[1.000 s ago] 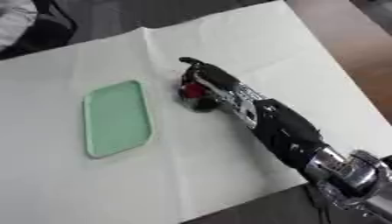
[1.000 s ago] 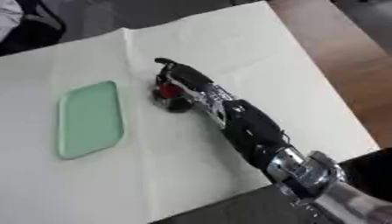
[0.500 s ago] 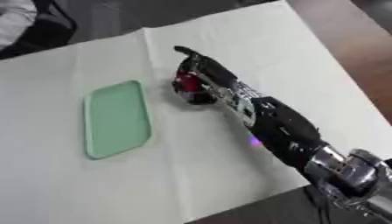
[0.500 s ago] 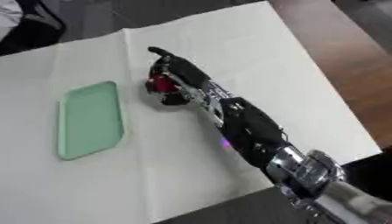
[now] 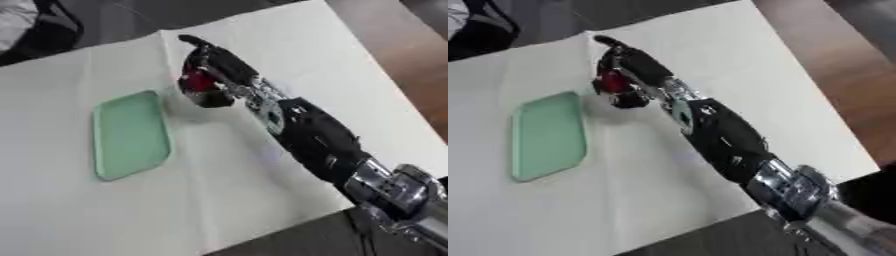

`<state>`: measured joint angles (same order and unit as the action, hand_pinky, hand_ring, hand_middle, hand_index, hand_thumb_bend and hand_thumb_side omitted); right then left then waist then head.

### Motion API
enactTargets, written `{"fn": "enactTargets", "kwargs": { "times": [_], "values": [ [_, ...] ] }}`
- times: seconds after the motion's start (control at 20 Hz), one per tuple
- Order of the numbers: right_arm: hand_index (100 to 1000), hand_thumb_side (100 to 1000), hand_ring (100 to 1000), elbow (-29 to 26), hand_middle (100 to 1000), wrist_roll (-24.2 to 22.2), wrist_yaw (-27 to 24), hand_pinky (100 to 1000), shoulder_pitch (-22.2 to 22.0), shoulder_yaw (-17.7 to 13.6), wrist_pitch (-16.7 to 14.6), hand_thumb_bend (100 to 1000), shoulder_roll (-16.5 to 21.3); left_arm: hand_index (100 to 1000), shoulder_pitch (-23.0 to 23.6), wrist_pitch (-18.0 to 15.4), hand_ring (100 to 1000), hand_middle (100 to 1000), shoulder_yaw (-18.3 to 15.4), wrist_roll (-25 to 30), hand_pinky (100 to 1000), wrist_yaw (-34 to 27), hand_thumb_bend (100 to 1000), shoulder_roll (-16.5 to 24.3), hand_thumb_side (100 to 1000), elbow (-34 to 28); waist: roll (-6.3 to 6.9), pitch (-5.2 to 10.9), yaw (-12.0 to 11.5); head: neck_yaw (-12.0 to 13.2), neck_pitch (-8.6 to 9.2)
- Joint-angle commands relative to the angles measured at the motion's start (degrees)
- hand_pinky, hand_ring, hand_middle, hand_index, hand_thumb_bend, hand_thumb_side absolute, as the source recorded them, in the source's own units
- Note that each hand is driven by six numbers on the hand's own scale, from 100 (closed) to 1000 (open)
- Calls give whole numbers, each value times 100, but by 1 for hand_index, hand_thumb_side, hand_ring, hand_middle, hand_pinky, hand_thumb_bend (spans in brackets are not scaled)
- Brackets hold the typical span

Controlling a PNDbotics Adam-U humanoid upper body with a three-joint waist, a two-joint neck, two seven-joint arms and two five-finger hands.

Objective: Pick up objects on the table and place them in the box.

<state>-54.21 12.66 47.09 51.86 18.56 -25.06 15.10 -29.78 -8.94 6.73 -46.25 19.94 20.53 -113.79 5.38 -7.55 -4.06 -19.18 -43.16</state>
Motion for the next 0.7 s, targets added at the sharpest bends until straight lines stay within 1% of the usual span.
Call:
{"fn": "enactTargets", "kwargs": {
  "times": [0.05, 0.15, 0.2, 0.25, 0.3, 0.35, 0.55, 0.7],
  "values": [
    [100, 102, 1000, -567, 100, -241, -416, 100, 221, 148, 116, 100, 63, 680, -46, 4, 443, 593, 1, 32, 446, -23, 409, 132, 757, -81, -16, 116, 0, -44, 5],
    [100, 101, 1000, -831, 100, -404, -726, 100, 245, 247, 182, 100, 69, 680, -54, 1, 444, 594, 2, 37, 448, -24, 409, 127, 757, -81, -20, 117, -9, -60, 0],
    [100, 118, 1000, -947, 100, -483, -864, 100, 259, 294, 209, 100, 70, 680, -62, -2, 444, 594, 3, 39, 449, -24, 409, 123, 757, -81, -25, 117, -16, -70, 2],
    [100, 101, 1000, -1050, 100, -562, -991, 100, 270, 336, 235, 100, 74, 680, -69, -5, 444, 594, 5, 41, 449, -22, 409, 119, 757, -81, -29, 117, -23, -76, 6],
    [100, 138, 1000, -1134, 100, -634, -1097, 100, 282, 372, 257, 100, 72, 680, -77, -10, 445, 594, 6, 42, 450, -22, 409, 114, 757, -81, -35, 117, -30, -77, 12],
    [100, 103, 1000, -1204, 100, -701, -1188, 100, 295, 401, 279, 100, 73, 680, -85, -15, 445, 594, 8, 44, 451, -21, 409, 109, 757, -81, -39, 116, -37, -77, 17],
    [100, 104, 1000, -1422, 100, -934, -1471, 100, 350, 522, 294, 100, 39, 680, -141, -38, 446, 595, 16, 52, 454, -26, 410, 62, 756, -81, -50, 103, -85, -71, 47],
    [100, 107, 1000, -1513, 100, -1068, -1605, 100, 384, 585, 278, 100, 2, 680, -208, -63, 448, 595, 27, 61, 458, -34, 410, 12, 756, -81, -66, 85, -139, -111, 83]
  ]
}}
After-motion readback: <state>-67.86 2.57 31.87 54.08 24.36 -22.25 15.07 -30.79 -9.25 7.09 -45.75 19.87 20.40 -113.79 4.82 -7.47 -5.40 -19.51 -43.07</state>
